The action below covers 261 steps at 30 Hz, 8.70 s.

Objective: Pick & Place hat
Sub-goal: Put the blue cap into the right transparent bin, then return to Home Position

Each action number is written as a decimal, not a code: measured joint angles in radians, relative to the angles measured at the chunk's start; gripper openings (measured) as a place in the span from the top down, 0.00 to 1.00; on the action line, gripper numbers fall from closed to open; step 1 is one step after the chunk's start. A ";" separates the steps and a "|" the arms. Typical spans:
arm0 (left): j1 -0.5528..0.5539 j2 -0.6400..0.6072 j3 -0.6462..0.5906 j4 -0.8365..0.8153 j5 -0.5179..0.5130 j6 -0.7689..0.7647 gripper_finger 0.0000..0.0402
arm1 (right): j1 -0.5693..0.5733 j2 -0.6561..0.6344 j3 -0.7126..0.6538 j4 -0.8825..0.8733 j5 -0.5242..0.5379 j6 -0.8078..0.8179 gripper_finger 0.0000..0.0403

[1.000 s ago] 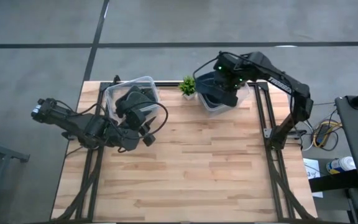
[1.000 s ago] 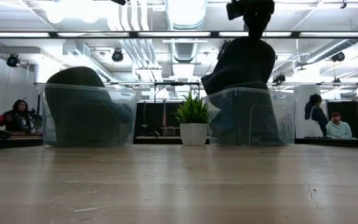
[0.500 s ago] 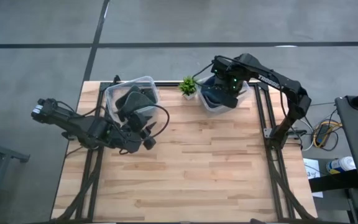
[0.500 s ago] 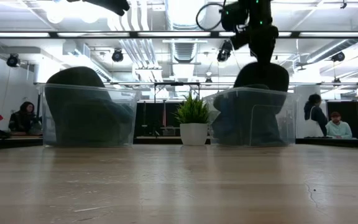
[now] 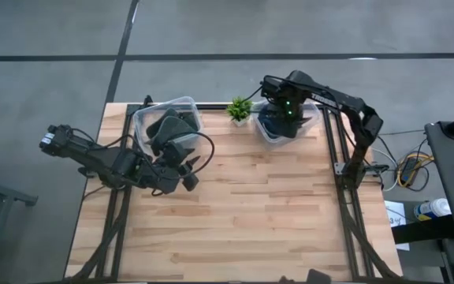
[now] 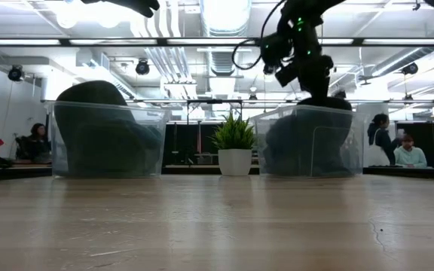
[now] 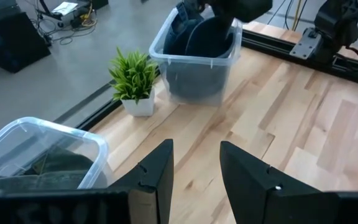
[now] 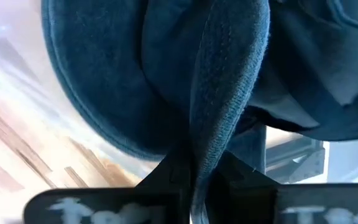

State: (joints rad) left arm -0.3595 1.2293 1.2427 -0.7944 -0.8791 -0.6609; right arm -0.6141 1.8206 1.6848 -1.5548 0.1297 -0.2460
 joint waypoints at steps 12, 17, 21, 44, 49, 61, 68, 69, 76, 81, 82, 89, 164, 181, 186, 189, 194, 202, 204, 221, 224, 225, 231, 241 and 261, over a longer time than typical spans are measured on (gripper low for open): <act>0.000 0.000 0.000 0.002 0.000 -0.013 0.69 | -0.003 0.080 -0.003 0.066 -0.042 -0.065 0.97; 0.000 0.000 0.000 0.002 0.000 -0.013 0.69 | -0.003 0.094 -0.003 0.077 -0.047 -0.064 0.97; 0.000 0.000 -0.001 0.002 0.000 -0.013 0.69 | -0.002 0.096 -0.003 0.098 -0.048 -0.059 0.95; 0.000 -0.001 -0.003 0.002 -0.001 -0.045 0.69 | -0.002 0.012 0.164 -0.016 -0.025 0.056 0.46; 0.000 -0.001 -0.003 0.002 -0.001 -0.044 0.69 | -0.001 -0.012 0.280 -0.013 -0.042 0.108 0.44; 0.000 -0.001 -0.003 0.021 -0.029 -0.041 0.69 | 0.023 -0.125 0.387 -0.015 -0.430 0.211 0.51; 0.002 -0.001 -0.005 0.099 -0.032 0.037 0.71 | 0.132 -0.266 0.252 0.024 -0.461 0.256 0.86; 0.002 -0.001 -0.006 0.123 -0.032 0.057 0.72 | 0.154 -0.289 0.221 0.047 -0.470 0.268 0.92; 0.023 0.005 -0.071 0.404 0.035 0.191 0.85 | 0.324 -0.459 -0.030 0.297 -0.509 0.401 0.98; 0.050 0.005 -0.193 0.657 0.178 0.249 0.96 | 0.411 -0.556 -0.203 0.507 -0.507 0.513 0.98; 0.057 0.005 -0.217 0.706 0.205 0.254 0.98 | 0.424 -0.572 -0.235 0.542 -0.507 0.534 0.98; 0.136 0.001 -0.386 1.111 0.463 0.356 1.00 | 0.478 -0.638 -0.413 0.726 -0.505 0.655 0.98; 0.332 -1.228 -1.234 1.339 0.948 0.356 1.00 | 0.490 -0.634 -0.532 0.804 -0.505 0.823 0.98; 0.332 -1.228 -1.235 1.089 1.018 0.364 1.00 | 0.500 -0.643 -0.531 0.855 -0.502 0.883 0.98; 0.332 -1.228 -1.235 1.039 1.021 0.390 1.00 | 0.501 -0.657 -0.531 0.865 -0.496 0.898 0.98; 0.332 -1.228 -1.236 1.002 1.028 0.379 1.00 | 0.501 -0.665 -0.531 0.864 -0.495 0.930 0.98; 0.332 -1.228 -1.236 0.948 1.050 0.372 1.00 | 0.501 -0.682 -0.531 0.857 -0.495 0.942 0.98; 0.332 -1.228 -1.236 0.863 1.002 0.380 1.00 | 0.504 -0.733 -0.531 0.857 -0.458 0.942 0.98; 0.332 -1.228 -1.236 0.850 0.956 0.392 1.00 | 0.507 -0.756 -0.531 0.856 -0.415 0.942 0.98; 0.332 -1.228 -1.237 0.796 0.884 0.376 1.00 | 0.587 -0.909 -0.622 0.858 -0.257 0.963 0.98; 0.332 -1.227 -1.237 0.794 0.883 0.364 1.00 | 0.591 -0.923 -0.657 0.863 -0.257 0.976 0.98; 0.332 -1.227 -1.237 0.794 0.883 0.361 1.00 | 0.591 -0.930 -0.671 0.874 -0.257 0.975 0.98; 0.332 -1.227 -1.237 0.793 0.883 0.299 1.00 | 0.620 -0.994 -0.787 1.120 -0.230 0.901 0.98; 0.332 -1.226 -1.235 0.796 0.882 0.334 1.00 | 0.643 -1.160 -0.969 1.326 -0.152 0.795 0.98; 0.332 -1.226 -1.236 0.818 0.878 0.335 1.00 | 0.643 -1.724 -1.477 1.889 -0.078 0.522 0.98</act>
State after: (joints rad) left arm -0.0274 0.0029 0.0071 0.0237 -0.0013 -0.3261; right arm 0.0288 0.0963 0.2074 0.3344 0.0515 0.2764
